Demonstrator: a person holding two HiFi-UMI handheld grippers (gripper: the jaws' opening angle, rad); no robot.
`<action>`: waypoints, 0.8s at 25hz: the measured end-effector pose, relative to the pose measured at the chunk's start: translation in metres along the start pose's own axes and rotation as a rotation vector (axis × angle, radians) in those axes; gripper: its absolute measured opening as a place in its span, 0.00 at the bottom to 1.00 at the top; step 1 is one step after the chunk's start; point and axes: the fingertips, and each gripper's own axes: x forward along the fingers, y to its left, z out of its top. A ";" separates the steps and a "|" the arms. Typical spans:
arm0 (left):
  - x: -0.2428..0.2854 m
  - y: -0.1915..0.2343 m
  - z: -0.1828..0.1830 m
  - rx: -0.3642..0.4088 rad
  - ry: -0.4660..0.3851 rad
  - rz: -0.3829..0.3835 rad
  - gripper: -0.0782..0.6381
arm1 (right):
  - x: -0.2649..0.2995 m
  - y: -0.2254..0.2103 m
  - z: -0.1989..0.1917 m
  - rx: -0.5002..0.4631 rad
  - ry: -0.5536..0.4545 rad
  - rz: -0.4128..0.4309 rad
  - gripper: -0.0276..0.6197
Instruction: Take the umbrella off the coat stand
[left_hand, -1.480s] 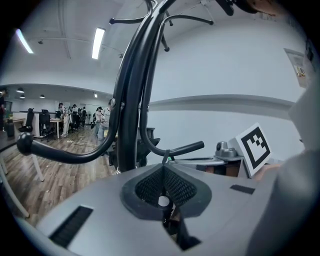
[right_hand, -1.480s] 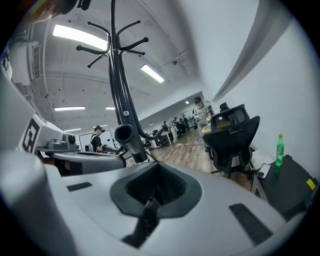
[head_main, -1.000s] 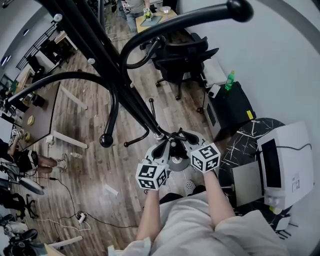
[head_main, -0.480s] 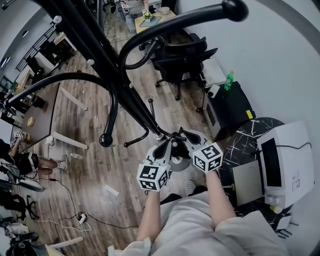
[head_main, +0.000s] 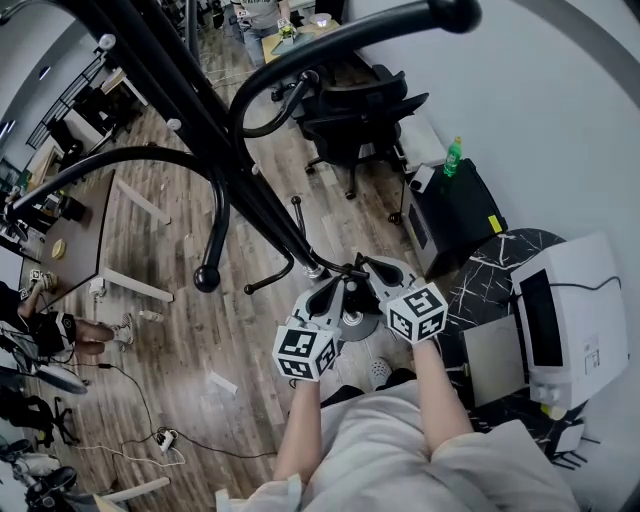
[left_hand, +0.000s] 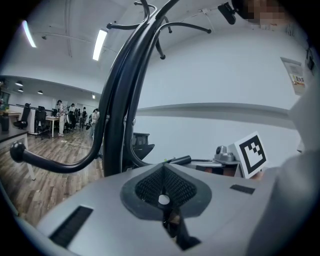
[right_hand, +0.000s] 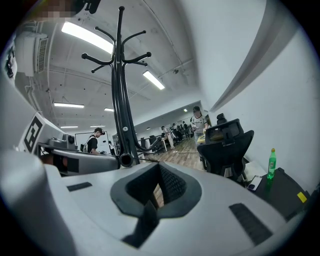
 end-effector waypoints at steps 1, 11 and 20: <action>0.000 -0.001 0.000 0.000 0.001 -0.005 0.14 | -0.001 0.000 0.000 -0.001 0.001 -0.001 0.05; -0.001 -0.008 0.002 0.003 -0.004 -0.034 0.14 | -0.012 0.000 0.006 -0.018 -0.008 -0.025 0.05; 0.001 -0.015 0.001 0.003 0.001 -0.062 0.14 | -0.026 0.001 0.007 -0.027 -0.008 -0.048 0.05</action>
